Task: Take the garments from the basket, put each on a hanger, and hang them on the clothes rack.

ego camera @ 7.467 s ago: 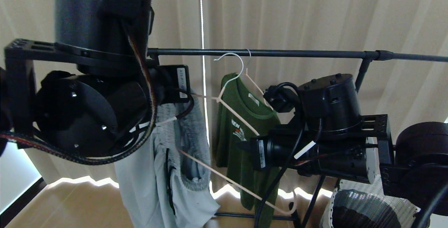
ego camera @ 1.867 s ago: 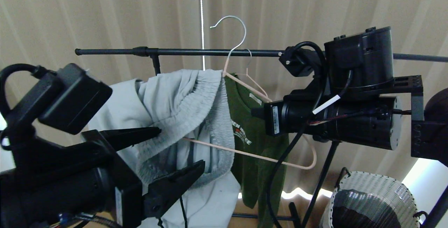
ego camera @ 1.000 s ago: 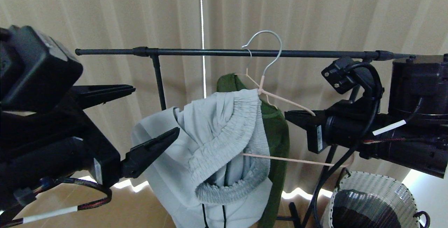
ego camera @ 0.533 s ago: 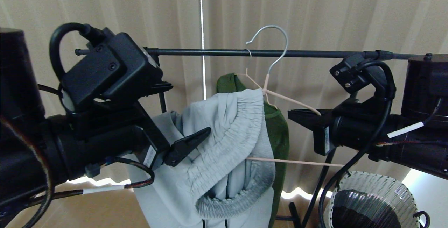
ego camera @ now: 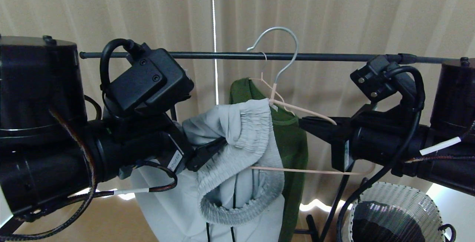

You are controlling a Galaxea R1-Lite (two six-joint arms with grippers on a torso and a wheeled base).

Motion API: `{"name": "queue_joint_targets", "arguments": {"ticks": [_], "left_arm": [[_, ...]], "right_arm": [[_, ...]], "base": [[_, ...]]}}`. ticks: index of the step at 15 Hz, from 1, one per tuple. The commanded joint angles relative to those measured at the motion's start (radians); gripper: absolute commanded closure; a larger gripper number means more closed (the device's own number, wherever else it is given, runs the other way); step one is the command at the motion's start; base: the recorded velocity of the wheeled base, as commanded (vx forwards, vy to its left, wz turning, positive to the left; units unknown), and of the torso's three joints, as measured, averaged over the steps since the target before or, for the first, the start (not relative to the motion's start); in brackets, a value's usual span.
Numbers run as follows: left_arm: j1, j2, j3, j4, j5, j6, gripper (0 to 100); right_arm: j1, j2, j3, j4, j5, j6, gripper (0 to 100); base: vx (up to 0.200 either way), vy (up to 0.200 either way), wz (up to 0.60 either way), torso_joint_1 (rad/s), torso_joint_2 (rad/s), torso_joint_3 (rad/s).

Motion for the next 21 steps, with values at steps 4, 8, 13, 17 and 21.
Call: {"name": "queue_joint_targets", "arguments": {"ticks": [4, 8, 13, 17, 21], "left_arm": [[-0.001, 0.004, 0.002, 0.000, 0.000, 0.000, 0], [-0.001, 0.003, 0.008, 0.000, 0.000, 0.000, 100], [-0.001, 0.000, 0.011, 0.000, 0.000, 0.000, 100], [0.001, -0.002, 0.046, -0.032, 0.008, 0.000, 100], [0.027, 0.000, 0.060, -0.069, 0.062, -0.004, 100]], "right_arm": [[0.004, -0.002, 0.021, -0.013, 0.012, -0.010, 100], [0.004, -0.002, 0.024, -0.013, 0.012, -0.010, 100], [0.004, -0.002, 0.018, -0.014, 0.012, -0.010, 100], [0.002, -0.002, 0.024, -0.013, 0.012, -0.012, 100], [0.002, -0.006, 0.030, -0.011, 0.010, -0.023, 0]], "base": [[0.000, 0.000, 0.00, 0.000, 0.00, 0.000], [0.000, 0.000, 0.00, 0.000, 0.00, 0.000], [0.000, 0.000, 0.00, 0.000, 0.00, 0.000], [0.000, 0.000, 0.00, 0.000, 0.00, 0.000], [0.000, 0.000, 0.00, 0.000, 0.00, 0.000]]}}
